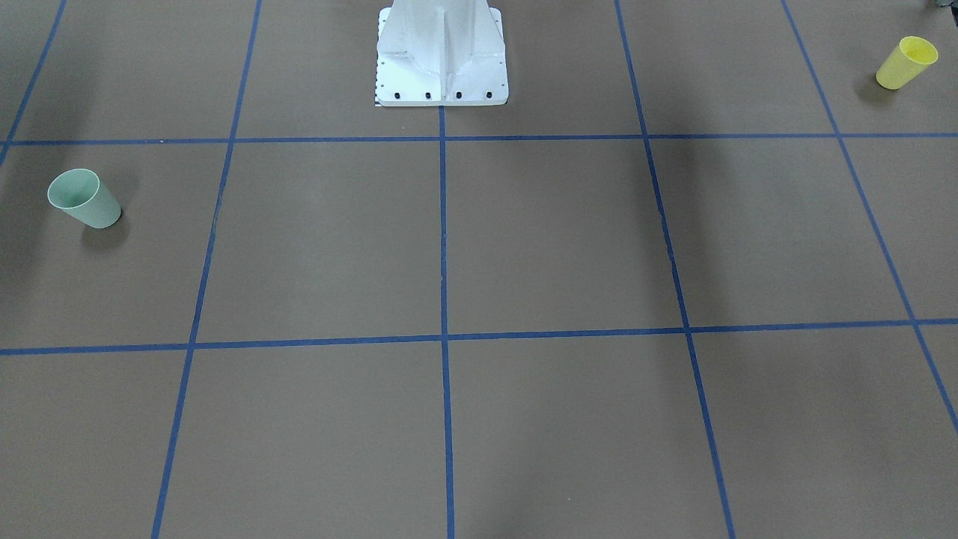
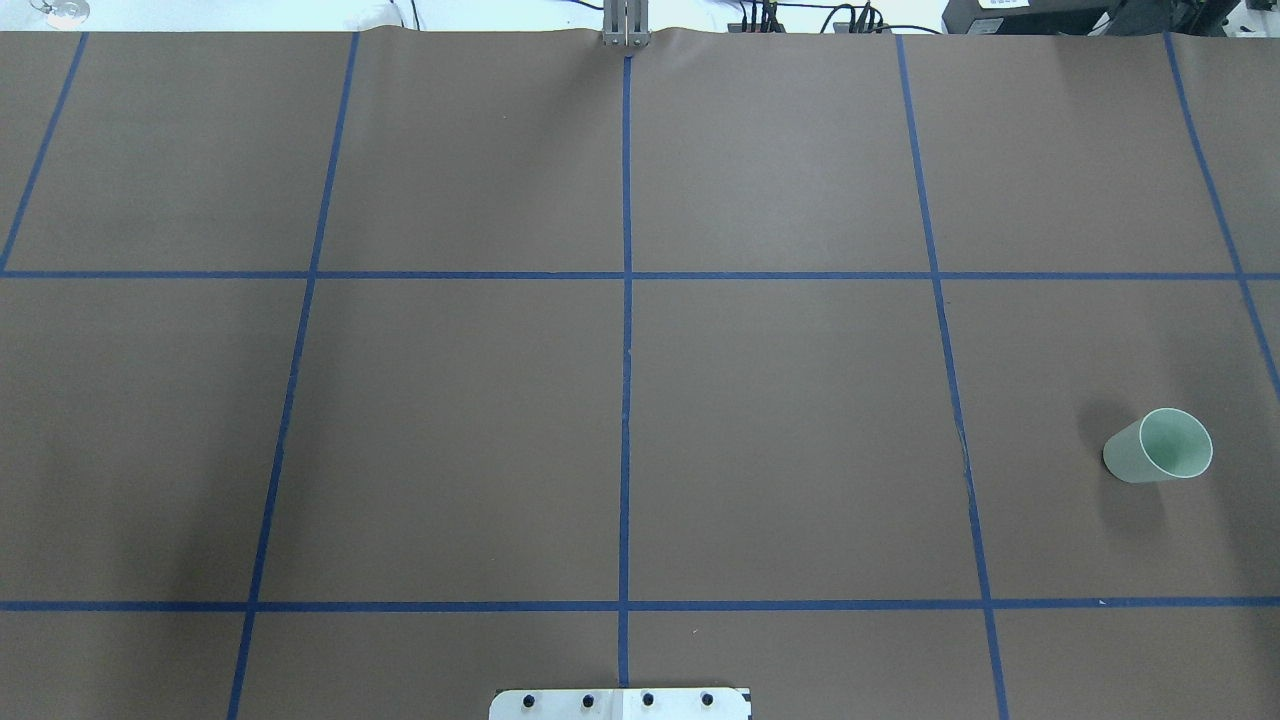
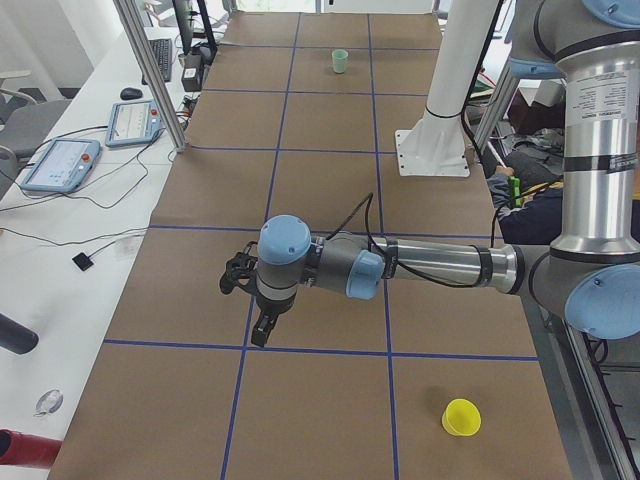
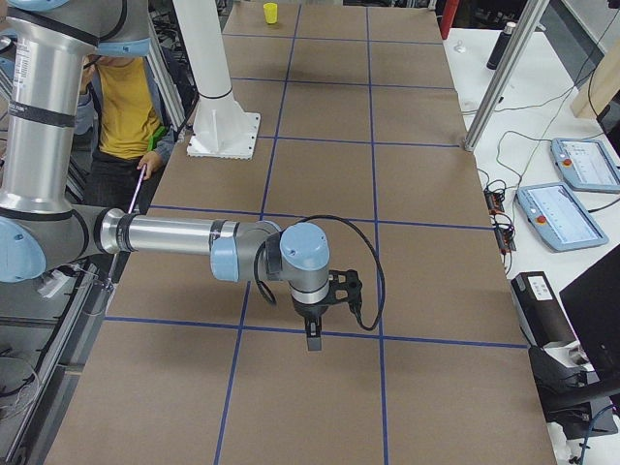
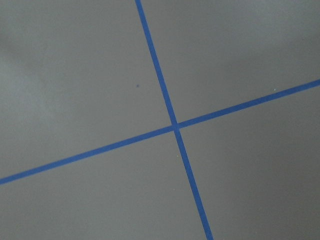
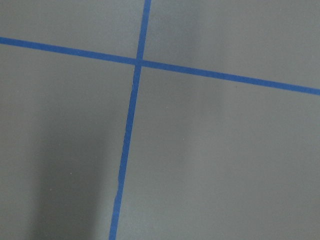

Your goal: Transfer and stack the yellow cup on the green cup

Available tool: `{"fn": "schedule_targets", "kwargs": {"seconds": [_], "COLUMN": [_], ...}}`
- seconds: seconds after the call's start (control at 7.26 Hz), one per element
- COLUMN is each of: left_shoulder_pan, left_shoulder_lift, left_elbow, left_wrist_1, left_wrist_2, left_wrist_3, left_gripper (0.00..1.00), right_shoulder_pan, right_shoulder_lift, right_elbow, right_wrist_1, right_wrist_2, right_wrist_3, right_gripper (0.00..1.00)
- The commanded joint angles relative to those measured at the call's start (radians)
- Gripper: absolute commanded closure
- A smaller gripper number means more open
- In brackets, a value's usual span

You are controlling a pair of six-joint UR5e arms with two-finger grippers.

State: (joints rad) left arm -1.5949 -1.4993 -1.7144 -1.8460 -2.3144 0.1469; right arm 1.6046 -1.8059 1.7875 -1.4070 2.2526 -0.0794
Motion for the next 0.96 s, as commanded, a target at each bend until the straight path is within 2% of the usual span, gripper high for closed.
{"fn": "schedule_targets", "kwargs": {"seconds": [0.0, 0.28, 0.55, 0.83], "left_shoulder_pan": [0.007, 0.006, 0.007, 0.007], "left_shoulder_lift": [-0.076, -0.064, -0.047, -0.027], "left_elbow": [0.056, 0.082, 0.070, 0.012], "left_wrist_1": [-0.116, -0.133, -0.202, -0.203], "left_wrist_2": [-0.003, -0.075, -0.077, -0.056], "left_wrist_3": [-0.006, -0.157, -0.208, -0.483], "left_gripper": [0.00, 0.00, 0.00, 0.00], "right_shoulder_pan": [0.000, 0.000, 0.000, 0.000], "right_shoulder_lift": [0.026, 0.030, 0.020, 0.016], "right_elbow": [-0.002, -0.014, -0.028, -0.052], "right_wrist_1": [0.031, 0.025, 0.028, 0.029], "right_wrist_2": [-0.001, -0.001, 0.005, 0.019], "right_wrist_3": [0.003, 0.009, 0.009, 0.006], "right_gripper": [0.00, 0.00, 0.00, 0.00]}}
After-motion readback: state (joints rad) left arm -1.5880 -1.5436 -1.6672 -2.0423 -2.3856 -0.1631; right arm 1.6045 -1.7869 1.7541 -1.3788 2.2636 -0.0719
